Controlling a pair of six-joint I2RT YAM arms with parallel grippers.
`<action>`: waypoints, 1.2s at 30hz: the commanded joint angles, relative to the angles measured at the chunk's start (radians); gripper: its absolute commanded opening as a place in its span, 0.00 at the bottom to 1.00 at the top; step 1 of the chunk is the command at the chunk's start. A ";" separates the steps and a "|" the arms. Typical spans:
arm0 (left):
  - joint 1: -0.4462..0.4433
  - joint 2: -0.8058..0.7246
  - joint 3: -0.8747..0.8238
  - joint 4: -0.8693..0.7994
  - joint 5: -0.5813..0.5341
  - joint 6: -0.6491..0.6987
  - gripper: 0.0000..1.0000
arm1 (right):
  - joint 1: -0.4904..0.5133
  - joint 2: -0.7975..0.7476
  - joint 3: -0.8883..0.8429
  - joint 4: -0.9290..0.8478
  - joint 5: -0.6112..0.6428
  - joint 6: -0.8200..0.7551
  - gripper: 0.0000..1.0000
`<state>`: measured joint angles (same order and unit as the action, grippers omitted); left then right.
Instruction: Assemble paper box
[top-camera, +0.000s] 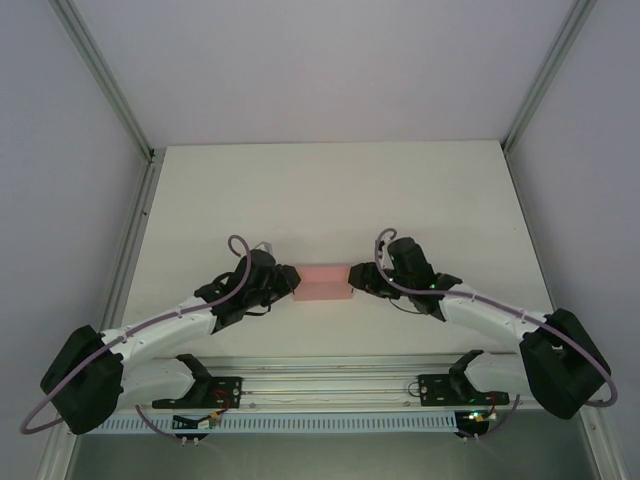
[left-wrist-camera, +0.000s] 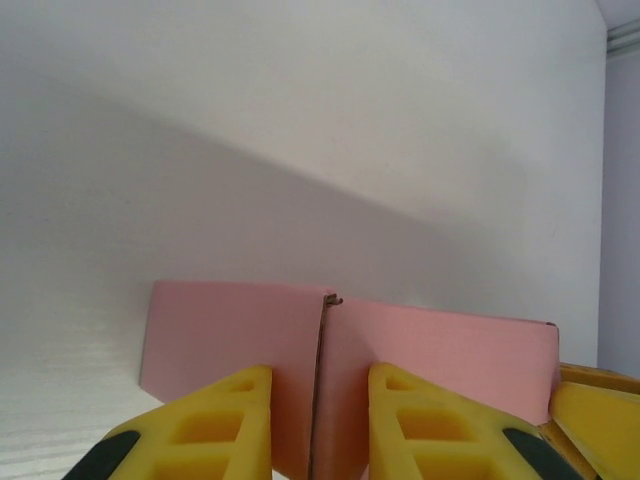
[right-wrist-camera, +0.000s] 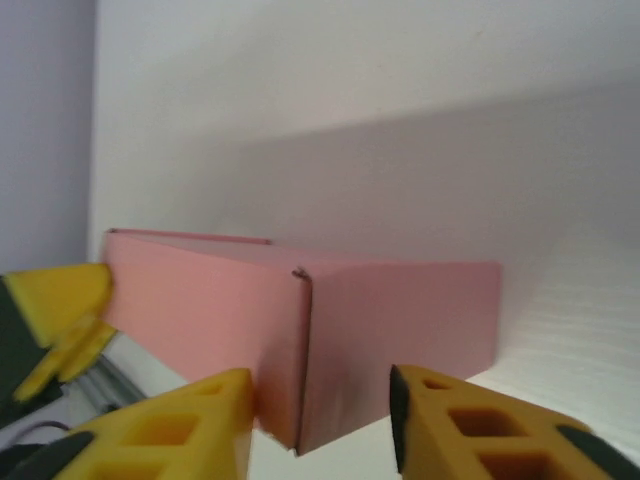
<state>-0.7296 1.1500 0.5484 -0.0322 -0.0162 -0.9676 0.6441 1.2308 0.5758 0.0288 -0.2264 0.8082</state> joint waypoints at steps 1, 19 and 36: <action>-0.001 0.056 -0.015 -0.240 0.015 0.058 0.00 | -0.012 0.032 0.146 -0.237 0.016 -0.197 0.48; 0.000 0.160 0.166 -0.342 0.012 0.188 0.00 | -0.047 0.223 0.374 -0.417 -0.306 -1.535 1.00; 0.004 0.152 0.257 -0.348 0.017 0.252 0.15 | -0.005 0.428 0.455 -0.384 -0.205 -1.542 0.48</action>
<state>-0.7296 1.3056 0.7876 -0.2489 0.0116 -0.7704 0.6304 1.6684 1.0103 -0.3588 -0.4385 -0.7258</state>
